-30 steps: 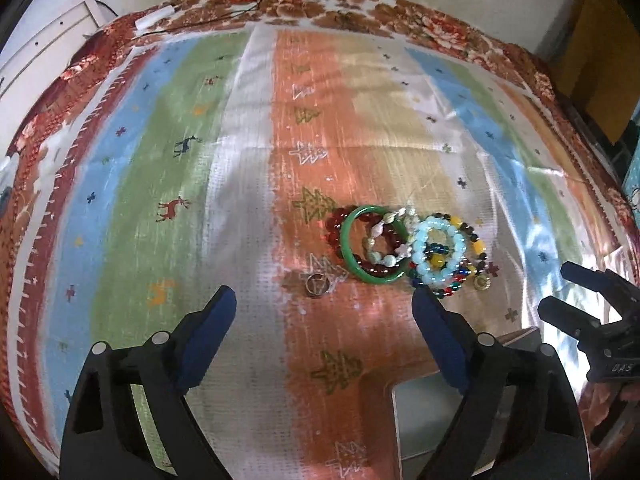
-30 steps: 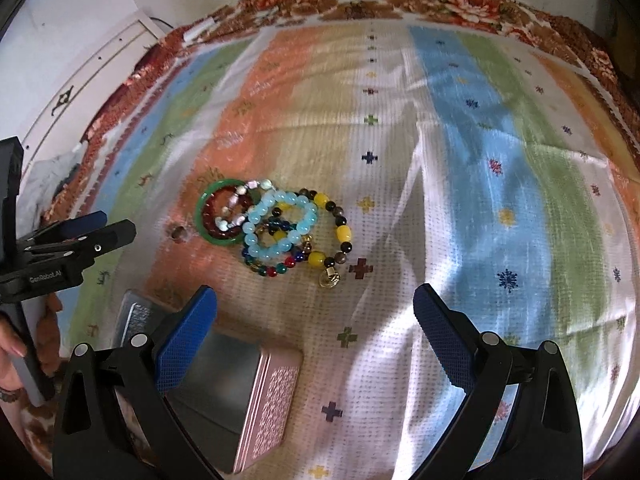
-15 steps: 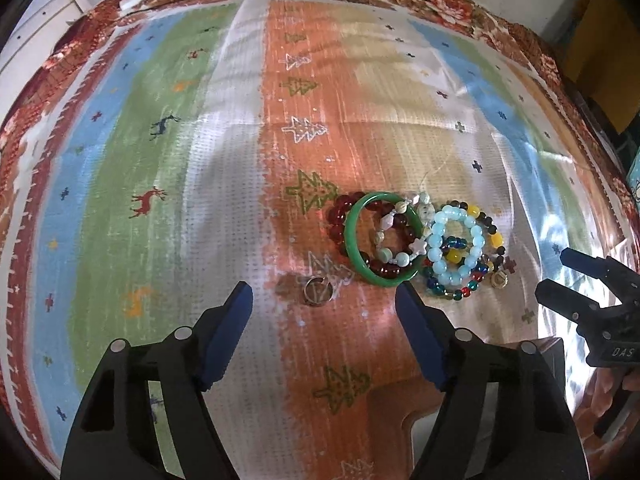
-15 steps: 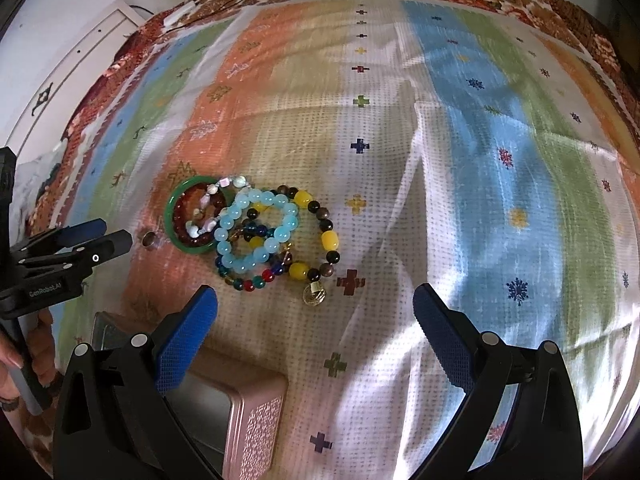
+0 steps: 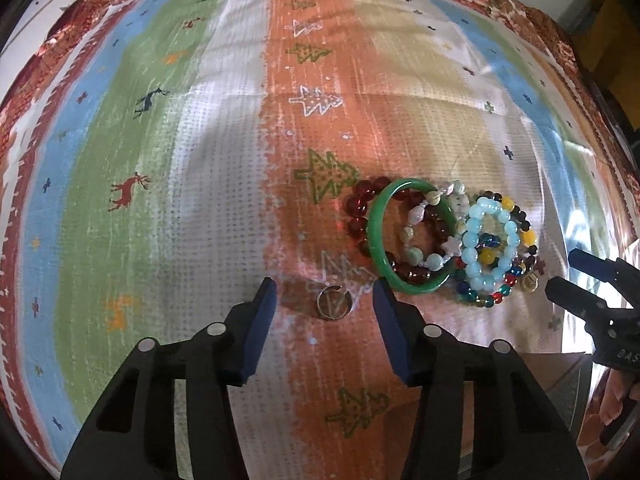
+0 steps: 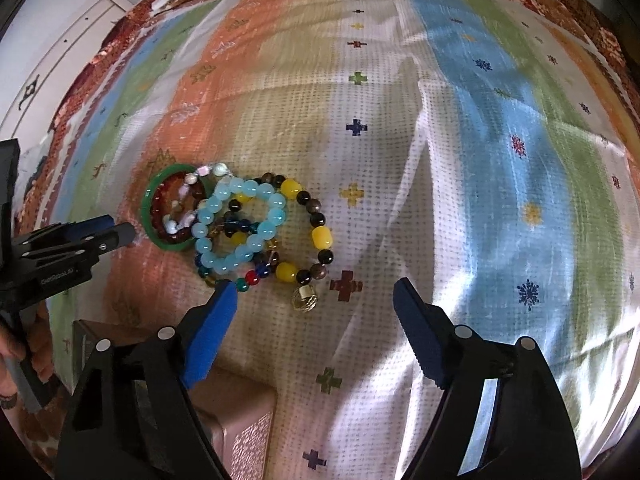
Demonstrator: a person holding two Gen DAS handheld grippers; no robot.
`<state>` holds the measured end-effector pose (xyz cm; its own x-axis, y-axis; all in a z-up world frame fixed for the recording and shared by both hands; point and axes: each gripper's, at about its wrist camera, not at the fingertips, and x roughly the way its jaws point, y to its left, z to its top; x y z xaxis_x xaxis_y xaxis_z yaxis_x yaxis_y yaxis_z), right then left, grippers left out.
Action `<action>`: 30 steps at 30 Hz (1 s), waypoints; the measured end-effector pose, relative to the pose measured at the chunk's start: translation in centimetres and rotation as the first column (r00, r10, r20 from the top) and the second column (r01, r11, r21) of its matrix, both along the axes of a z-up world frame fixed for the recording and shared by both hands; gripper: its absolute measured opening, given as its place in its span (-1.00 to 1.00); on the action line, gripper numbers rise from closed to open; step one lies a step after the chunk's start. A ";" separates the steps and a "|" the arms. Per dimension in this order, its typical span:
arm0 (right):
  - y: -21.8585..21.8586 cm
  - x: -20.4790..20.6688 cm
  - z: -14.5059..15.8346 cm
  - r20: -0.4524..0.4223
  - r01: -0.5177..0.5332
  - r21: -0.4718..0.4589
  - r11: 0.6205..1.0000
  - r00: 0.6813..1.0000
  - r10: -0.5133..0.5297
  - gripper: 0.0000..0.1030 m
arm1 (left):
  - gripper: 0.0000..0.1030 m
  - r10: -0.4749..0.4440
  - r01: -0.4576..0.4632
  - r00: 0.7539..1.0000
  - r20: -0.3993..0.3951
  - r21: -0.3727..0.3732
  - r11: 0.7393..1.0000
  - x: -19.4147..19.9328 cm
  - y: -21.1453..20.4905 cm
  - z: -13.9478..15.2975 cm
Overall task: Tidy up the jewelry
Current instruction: 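Move the left tool down toward the small silver ring beside the bracelets, then close the left gripper on the small silver ring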
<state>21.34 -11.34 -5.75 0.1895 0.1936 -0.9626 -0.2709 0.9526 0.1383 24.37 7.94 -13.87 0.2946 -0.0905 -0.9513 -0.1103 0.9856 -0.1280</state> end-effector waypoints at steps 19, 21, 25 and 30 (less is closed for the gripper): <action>0.8 0.2 -1.9 -0.056 -0.019 -0.035 0.999 0.998 0.017 0.08 | -0.20 -0.035 0.035 0.999 -0.008 0.015 0.999 0.0 -1.0 -0.5; 1.0 0.5 -2.2 -0.053 -0.021 -0.043 0.999 0.998 0.019 0.01 | -0.31 -0.038 0.038 0.999 -0.007 0.012 0.999 0.0 -1.0 -0.6; 1.3 0.5 -2.3 -0.053 -0.027 -0.057 0.998 0.998 0.024 -0.15 | -0.35 -0.049 0.050 0.999 -0.011 0.034 0.998 0.3 -1.3 -1.0; 1.4 0.7 -2.6 -0.055 -0.030 -0.083 0.996 0.998 0.026 -0.44 | -0.41 -0.063 0.064 0.998 -0.012 0.050 0.997 0.3 -1.3 -1.1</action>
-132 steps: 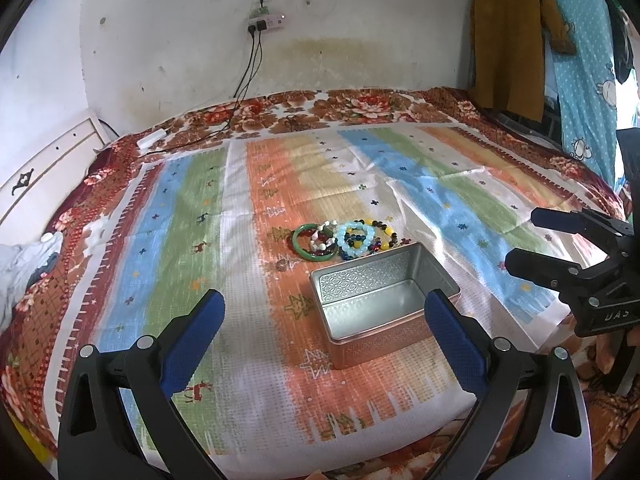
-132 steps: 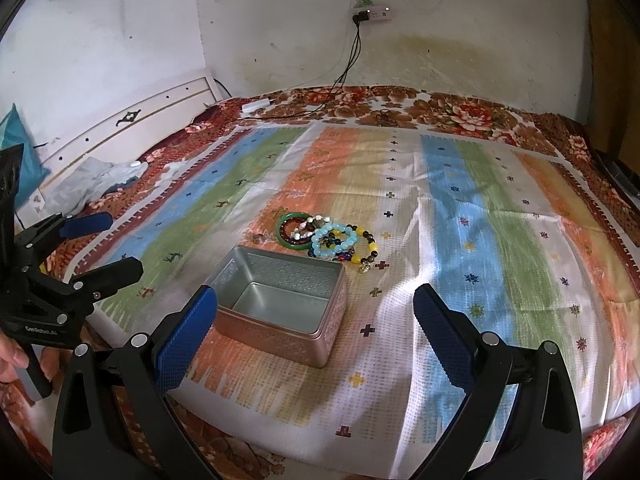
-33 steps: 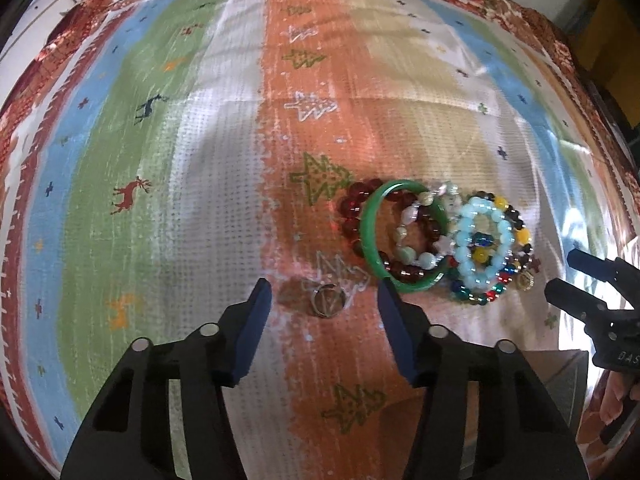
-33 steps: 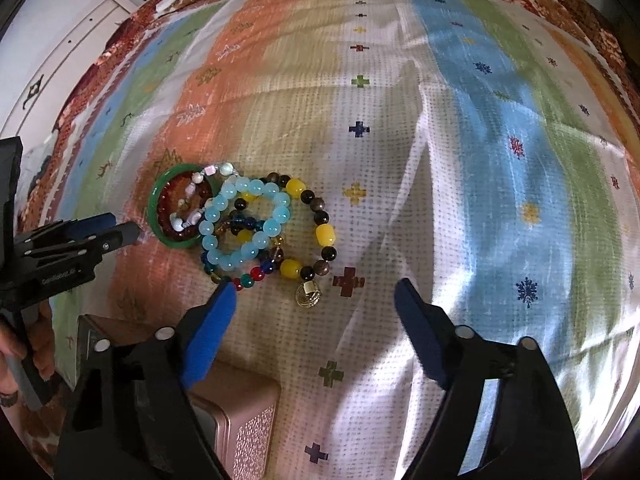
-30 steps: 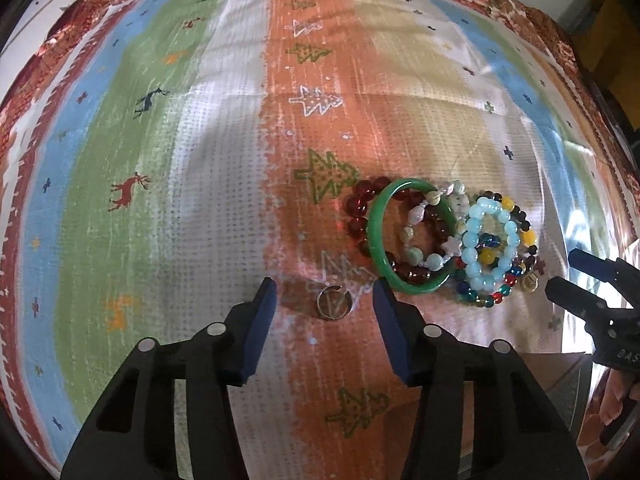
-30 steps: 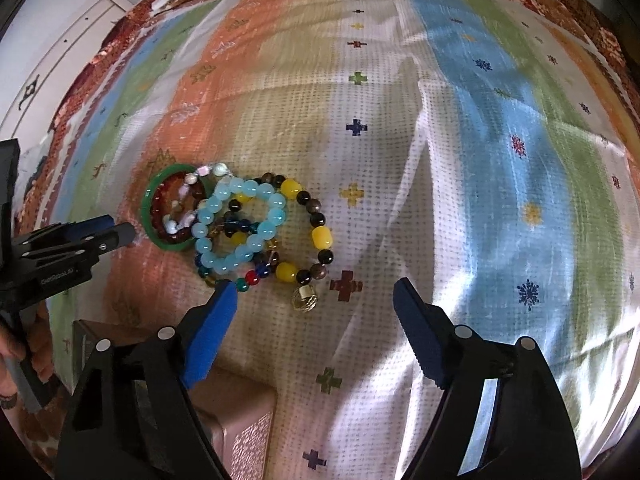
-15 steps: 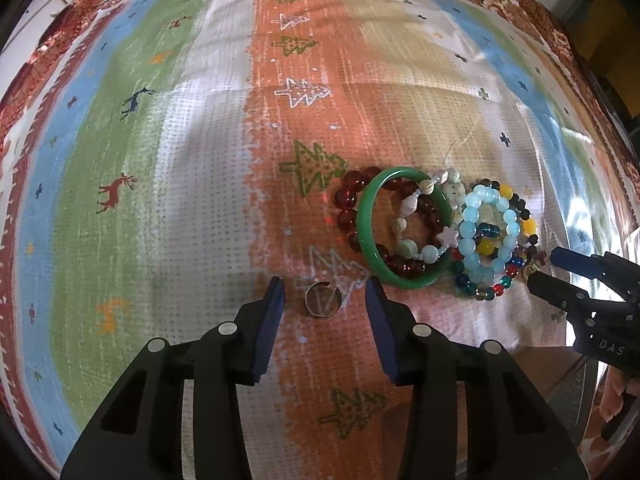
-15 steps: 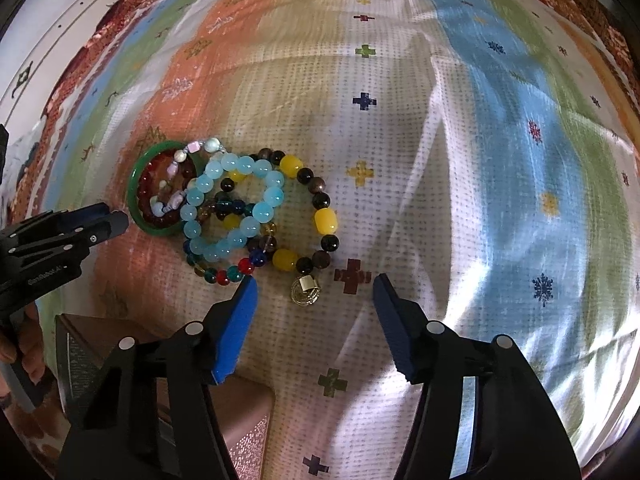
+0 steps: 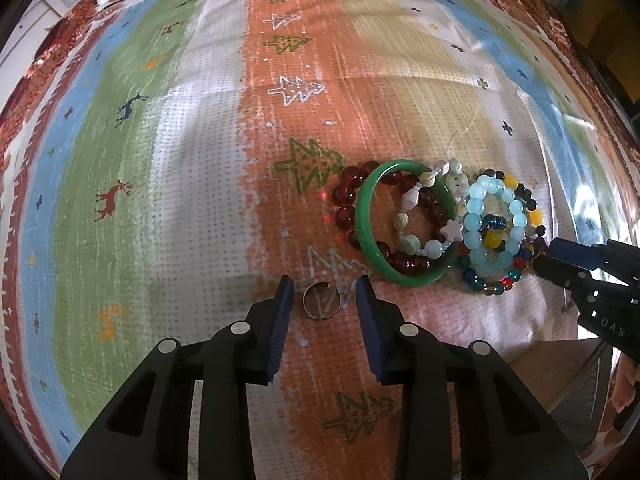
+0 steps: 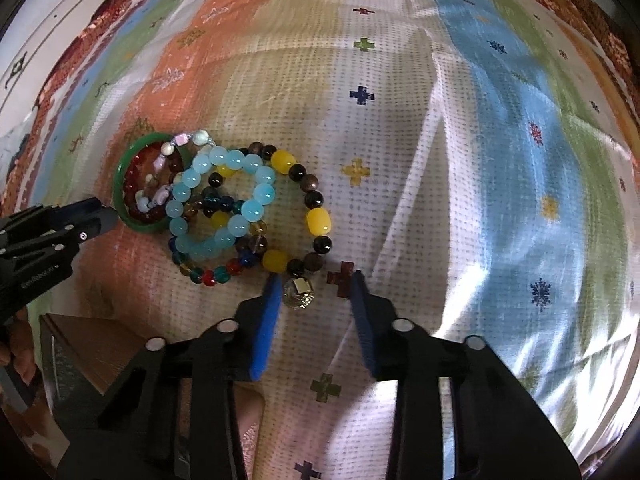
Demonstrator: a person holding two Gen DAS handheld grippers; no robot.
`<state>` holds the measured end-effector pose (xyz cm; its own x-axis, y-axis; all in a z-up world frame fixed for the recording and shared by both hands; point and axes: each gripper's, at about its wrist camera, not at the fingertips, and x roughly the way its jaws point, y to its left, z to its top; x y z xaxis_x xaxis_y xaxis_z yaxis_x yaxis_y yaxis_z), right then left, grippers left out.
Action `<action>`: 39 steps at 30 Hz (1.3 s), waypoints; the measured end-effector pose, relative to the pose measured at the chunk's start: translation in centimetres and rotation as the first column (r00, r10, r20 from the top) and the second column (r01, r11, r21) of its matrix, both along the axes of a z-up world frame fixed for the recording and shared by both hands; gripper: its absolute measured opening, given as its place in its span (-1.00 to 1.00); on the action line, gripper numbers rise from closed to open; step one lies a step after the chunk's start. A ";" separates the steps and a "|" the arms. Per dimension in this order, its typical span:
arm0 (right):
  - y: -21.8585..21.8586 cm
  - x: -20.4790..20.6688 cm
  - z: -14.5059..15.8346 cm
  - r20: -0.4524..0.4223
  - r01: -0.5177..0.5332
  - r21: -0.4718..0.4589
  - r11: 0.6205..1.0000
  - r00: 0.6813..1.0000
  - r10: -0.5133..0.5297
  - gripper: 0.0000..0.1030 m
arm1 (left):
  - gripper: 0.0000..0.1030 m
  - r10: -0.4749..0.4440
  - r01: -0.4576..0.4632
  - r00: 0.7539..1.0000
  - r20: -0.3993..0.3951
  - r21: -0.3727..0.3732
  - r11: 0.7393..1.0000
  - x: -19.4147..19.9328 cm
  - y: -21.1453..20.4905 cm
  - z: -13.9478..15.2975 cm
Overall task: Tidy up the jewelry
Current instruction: 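Close the left gripper on the small silver ring, then carry the ring in the left gripper over the silver tin box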
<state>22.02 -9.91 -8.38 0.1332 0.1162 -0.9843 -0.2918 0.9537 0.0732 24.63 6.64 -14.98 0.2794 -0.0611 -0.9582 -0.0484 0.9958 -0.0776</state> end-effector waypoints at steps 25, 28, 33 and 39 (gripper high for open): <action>-0.5 -1.2 3.1 0.045 -0.012 0.063 0.998 0.999 0.009 -0.74 | -0.63 0.011 -0.009 0.999 0.044 -0.049 0.999 -0.9 0.6 2.2; -0.3 -1.5 3.9 0.064 -0.017 0.068 0.998 0.998 0.013 -0.74 | -0.63 0.014 -0.011 0.998 0.057 -0.056 0.998 -1.2 0.4 2.8; -0.1 -1.9 5.1 0.100 -0.027 0.069 0.997 0.995 0.020 -0.74 | -0.63 0.028 -0.022 0.994 0.108 -0.051 0.998 -2.0 0.0 4.6; 0.1 -3.1 7.1 0.139 -0.031 0.101 0.994 0.990 0.017 -0.74 | -0.63 0.008 0.000 0.988 0.153 -0.055 0.998 -3.2 -1.4 6.5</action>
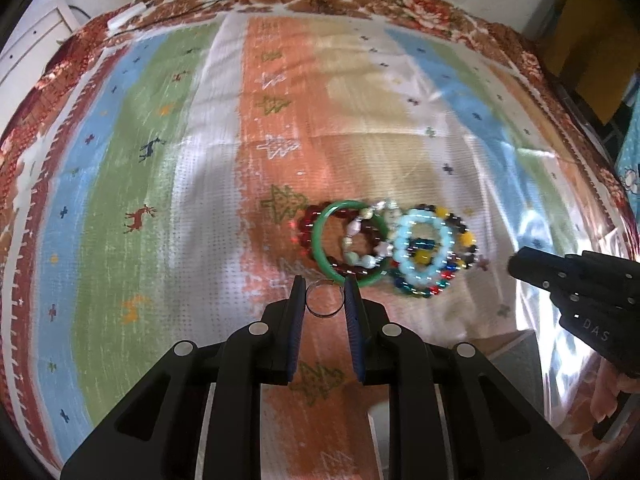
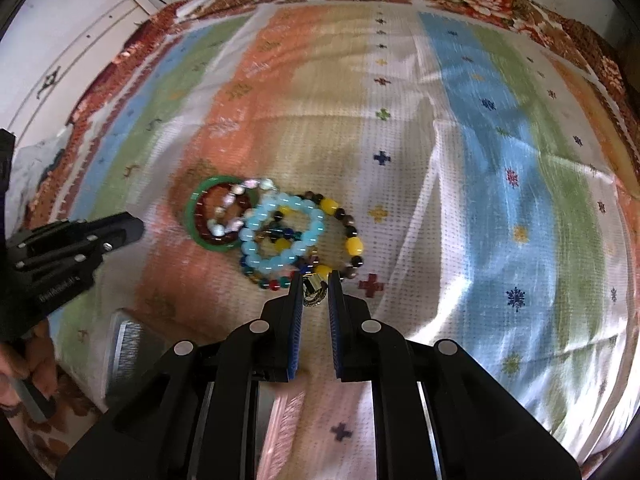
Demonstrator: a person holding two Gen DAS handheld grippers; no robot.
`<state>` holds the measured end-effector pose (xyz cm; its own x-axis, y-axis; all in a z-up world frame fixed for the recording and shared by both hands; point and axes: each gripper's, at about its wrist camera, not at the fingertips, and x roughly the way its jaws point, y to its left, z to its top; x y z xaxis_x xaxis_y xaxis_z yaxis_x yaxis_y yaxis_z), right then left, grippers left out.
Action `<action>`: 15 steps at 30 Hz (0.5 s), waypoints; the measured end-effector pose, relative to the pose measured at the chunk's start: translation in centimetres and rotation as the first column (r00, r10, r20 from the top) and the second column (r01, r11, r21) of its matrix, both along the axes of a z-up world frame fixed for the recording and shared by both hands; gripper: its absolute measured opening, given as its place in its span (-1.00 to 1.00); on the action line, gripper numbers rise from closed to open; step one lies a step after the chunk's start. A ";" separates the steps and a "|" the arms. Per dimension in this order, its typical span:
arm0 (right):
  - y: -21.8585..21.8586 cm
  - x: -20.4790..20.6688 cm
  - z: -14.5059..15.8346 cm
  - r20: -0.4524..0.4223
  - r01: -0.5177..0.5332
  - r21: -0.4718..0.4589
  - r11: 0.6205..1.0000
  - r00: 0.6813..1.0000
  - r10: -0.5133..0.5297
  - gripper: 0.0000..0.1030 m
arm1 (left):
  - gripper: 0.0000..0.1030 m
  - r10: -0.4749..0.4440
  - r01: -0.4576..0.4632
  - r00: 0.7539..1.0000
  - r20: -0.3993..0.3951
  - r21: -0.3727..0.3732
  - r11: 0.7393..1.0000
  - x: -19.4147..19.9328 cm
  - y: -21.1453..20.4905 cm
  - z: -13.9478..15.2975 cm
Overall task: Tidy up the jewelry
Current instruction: 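Carry the ring in the left gripper over the silver tin box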
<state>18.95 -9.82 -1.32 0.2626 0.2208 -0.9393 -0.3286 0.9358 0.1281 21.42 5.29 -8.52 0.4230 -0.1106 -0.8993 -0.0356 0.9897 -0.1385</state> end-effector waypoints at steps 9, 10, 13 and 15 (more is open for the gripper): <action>0.7 -3.1 2.7 0.080 -0.055 0.012 0.998 0.995 0.054 -0.74 | -0.63 -0.015 0.016 0.998 0.062 -0.024 1.000 -2.6 -1.1 2.1; 0.7 -3.3 3.0 0.087 -0.060 0.015 0.998 0.994 0.059 -0.74 | -0.63 -0.020 0.022 0.997 0.068 -0.021 1.000 -2.8 -1.2 2.4; 0.7 -4.2 3.6 0.098 -0.068 0.031 0.997 0.993 0.064 -0.74 | -0.63 -0.034 0.036 0.996 0.084 -0.019 0.999 -3.8 -1.6 2.9; 0.6 -5.1 3.8 0.104 -0.068 0.032 0.997 0.992 0.064 -0.74 | -0.63 -0.040 0.042 0.995 0.087 -0.025 0.999 -4.6 -1.8 3.1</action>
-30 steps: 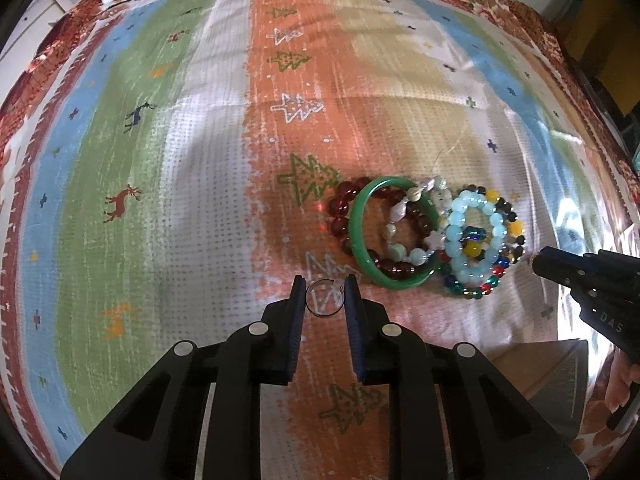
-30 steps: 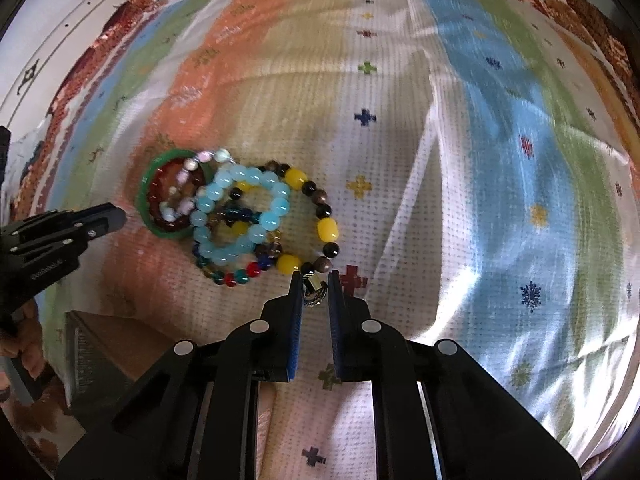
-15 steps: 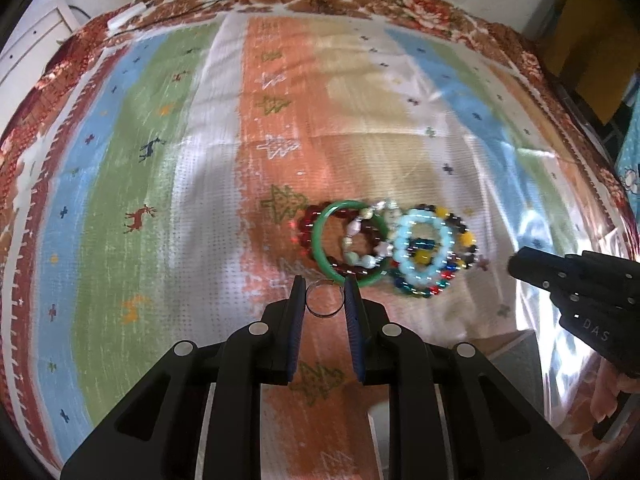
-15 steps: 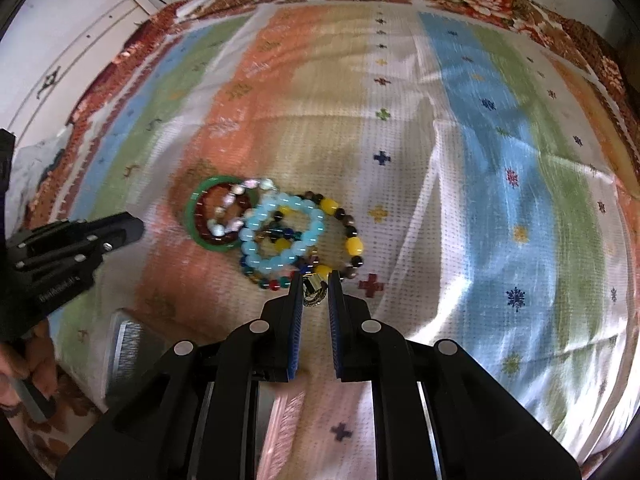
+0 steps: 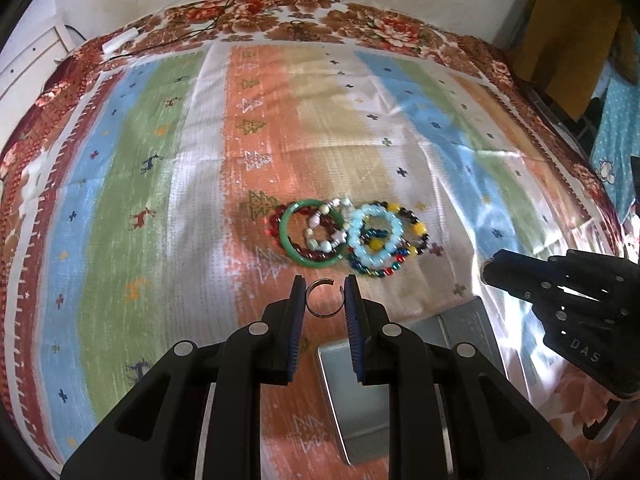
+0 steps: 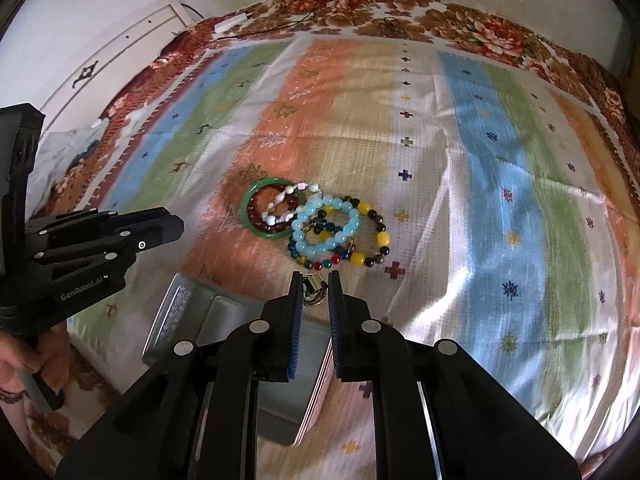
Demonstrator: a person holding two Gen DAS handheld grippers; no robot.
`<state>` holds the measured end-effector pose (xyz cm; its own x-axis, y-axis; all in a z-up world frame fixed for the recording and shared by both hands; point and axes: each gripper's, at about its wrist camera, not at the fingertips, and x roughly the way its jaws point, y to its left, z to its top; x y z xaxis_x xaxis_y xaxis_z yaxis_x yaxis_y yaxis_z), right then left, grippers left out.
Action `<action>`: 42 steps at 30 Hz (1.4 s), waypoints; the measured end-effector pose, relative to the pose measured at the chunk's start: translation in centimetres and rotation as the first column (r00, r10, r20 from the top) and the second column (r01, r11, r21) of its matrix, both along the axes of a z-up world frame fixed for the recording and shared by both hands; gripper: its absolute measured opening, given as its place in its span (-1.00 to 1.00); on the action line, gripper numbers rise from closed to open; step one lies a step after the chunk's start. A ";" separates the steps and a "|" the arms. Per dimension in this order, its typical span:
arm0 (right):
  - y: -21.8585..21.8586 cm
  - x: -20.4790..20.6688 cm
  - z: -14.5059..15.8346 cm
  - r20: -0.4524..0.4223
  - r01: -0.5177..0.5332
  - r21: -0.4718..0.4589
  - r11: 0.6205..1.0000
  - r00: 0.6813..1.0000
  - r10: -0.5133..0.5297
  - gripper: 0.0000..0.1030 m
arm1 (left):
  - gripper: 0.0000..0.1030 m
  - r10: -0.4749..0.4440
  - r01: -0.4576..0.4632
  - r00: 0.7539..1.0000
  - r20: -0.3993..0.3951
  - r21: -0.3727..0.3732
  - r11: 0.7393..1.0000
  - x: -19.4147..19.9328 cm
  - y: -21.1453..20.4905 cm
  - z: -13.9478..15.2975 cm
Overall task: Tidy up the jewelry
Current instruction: 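Carry the ring in the left gripper over the silver tin box, then open the left gripper to drop the ring into the tin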
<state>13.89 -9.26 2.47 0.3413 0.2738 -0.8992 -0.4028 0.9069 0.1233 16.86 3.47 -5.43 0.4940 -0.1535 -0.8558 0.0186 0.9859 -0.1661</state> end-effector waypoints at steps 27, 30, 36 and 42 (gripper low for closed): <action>0.2 -5.4 0.0 -0.010 -0.037 0.071 0.997 0.999 0.038 -0.74 | -0.62 -0.071 0.072 0.997 0.033 -0.017 0.997 -6.1 -2.8 0.6; 0.2 -5.3 -0.4 -0.019 -0.037 0.061 0.997 0.999 0.039 -0.74 | -0.41 -0.061 0.061 0.998 0.011 -0.055 0.997 -5.6 -2.5 0.2; -0.5 -4.9 -0.3 -0.009 -0.010 0.052 0.999 1.000 0.010 -0.32 | -0.32 -0.031 0.032 0.999 0.020 -0.060 0.998 -5.5 -1.9 0.4; -1.0 -4.4 -0.2 -0.009 0.013 0.060 0.998 1.000 -0.013 -0.26 | -0.14 -0.024 0.025 0.999 0.021 -0.048 0.999 -5.3 -1.8 0.4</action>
<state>9.50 -10.28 2.28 0.3372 0.3228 -0.8844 -0.3898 0.9030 0.1810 11.58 1.72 -5.00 0.5073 -0.2067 -0.8366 0.0465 0.9760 -0.2129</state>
